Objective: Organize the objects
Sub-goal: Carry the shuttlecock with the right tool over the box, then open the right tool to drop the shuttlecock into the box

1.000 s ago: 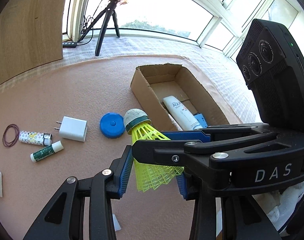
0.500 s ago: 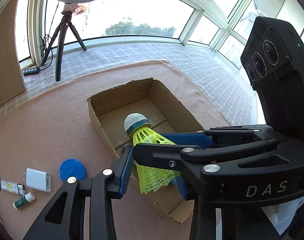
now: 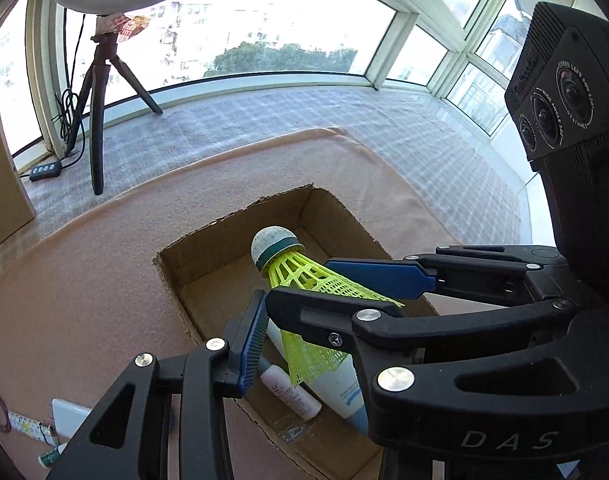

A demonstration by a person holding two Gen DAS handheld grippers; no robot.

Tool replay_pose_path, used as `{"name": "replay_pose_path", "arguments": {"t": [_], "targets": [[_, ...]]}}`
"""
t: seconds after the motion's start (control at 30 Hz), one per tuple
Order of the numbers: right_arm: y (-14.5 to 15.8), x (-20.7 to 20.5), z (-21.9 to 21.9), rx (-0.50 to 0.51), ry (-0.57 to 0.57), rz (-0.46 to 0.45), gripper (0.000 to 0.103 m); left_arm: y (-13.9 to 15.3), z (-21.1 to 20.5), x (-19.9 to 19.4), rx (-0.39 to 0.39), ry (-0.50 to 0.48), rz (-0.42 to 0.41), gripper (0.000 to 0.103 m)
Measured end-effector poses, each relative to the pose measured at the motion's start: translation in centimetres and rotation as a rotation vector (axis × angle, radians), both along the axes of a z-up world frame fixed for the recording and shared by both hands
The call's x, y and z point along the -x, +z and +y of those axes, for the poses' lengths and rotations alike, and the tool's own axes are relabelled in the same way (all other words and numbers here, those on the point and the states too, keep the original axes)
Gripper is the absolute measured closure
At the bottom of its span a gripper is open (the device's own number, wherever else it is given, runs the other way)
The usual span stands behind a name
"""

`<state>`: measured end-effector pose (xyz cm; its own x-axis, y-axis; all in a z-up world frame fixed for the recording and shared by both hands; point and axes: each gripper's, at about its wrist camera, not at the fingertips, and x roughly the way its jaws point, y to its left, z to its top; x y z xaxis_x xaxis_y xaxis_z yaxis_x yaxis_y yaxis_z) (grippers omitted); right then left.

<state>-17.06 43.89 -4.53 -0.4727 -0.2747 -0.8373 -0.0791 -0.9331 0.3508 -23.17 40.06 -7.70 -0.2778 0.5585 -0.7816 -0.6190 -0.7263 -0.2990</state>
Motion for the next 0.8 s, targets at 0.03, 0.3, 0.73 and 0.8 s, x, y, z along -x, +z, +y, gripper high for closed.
{"name": "replay_pose_path", "arguments": {"t": [0.03,0.3,0.73,0.8], "targets": [[0.2,0.1,-0.1,-0.019,0.002,0.013,0.065,0.0,0.0,0.3,0.005,0.012,0.006,0.058],[0.5,0.2,0.5,-0.122,-0.064,0.057,0.042,-0.8,-1.5,1.9,0.023,0.076,-0.008,0.036],[0.0,-1.1,-0.4,-0.081,-0.063,0.051,0.042,-0.4,-5.3,1.0,0.023,0.112,-0.006,0.036],[-0.1,-1.6,-0.9,-0.072,-0.062,0.058,0.042,-0.3,-6.5,0.5,0.024,0.12,-0.006,0.036]]}}
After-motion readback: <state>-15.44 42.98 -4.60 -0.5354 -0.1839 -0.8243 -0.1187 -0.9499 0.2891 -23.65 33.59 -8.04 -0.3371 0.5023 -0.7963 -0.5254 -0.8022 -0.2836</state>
